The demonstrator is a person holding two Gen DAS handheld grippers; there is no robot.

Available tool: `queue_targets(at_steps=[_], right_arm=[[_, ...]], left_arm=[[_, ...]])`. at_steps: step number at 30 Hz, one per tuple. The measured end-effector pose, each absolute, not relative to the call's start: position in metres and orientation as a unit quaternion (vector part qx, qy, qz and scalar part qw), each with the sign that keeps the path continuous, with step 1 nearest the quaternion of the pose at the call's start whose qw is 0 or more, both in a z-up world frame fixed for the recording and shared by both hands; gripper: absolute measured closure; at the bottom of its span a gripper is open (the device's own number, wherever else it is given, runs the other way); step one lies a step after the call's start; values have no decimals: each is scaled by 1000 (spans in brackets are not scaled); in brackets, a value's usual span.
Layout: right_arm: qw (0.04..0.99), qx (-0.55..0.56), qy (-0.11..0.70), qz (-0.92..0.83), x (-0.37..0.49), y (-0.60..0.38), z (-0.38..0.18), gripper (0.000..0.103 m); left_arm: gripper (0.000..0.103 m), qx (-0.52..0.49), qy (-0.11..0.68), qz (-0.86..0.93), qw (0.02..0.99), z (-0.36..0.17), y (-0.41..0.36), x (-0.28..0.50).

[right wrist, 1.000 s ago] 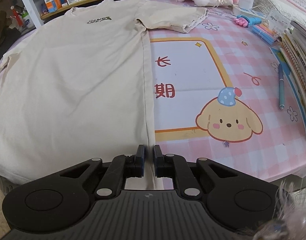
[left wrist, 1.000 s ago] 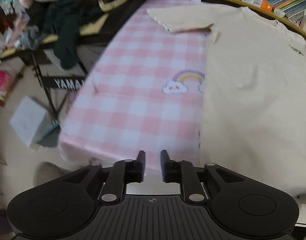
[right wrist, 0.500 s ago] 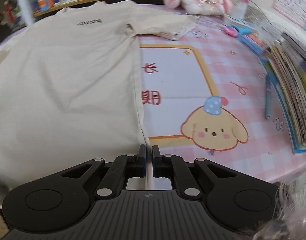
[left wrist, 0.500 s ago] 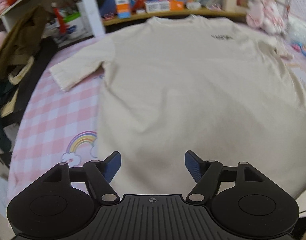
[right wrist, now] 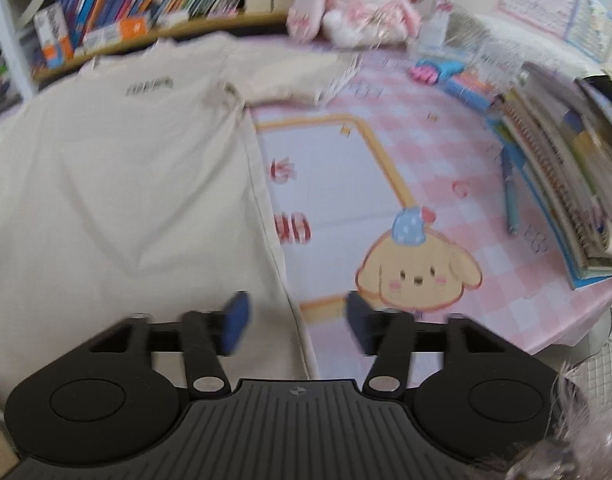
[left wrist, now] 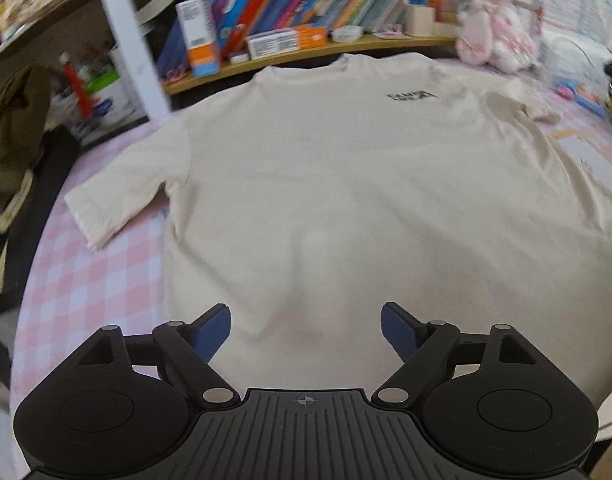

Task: Fold clothes
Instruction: 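Open both grippers and smooth the cream T-shirt flat on the mat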

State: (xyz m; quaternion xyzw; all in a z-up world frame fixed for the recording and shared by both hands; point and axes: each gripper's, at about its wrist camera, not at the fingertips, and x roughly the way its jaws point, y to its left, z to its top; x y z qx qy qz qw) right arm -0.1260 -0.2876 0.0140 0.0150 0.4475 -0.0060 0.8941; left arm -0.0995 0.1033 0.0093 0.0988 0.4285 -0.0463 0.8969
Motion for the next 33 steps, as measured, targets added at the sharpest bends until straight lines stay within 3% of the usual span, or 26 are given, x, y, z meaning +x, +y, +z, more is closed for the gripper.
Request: queue_targets(at_steps=[1, 11, 16, 33], right_arm=[[897, 18, 441, -11, -125, -285, 18, 31], [917, 36, 387, -85, -112, -253, 50, 4], [928, 40, 353, -110, -119, -235, 53, 0], [915, 30, 381, -128, -137, -204, 47, 0]], left_arm=[[18, 108, 427, -48, 896, 9, 103, -98], [10, 83, 408, -55, 907, 12, 101, -82], [10, 71, 396, -34, 915, 9, 101, -85], [7, 49, 391, -46, 918, 1, 108, -88]])
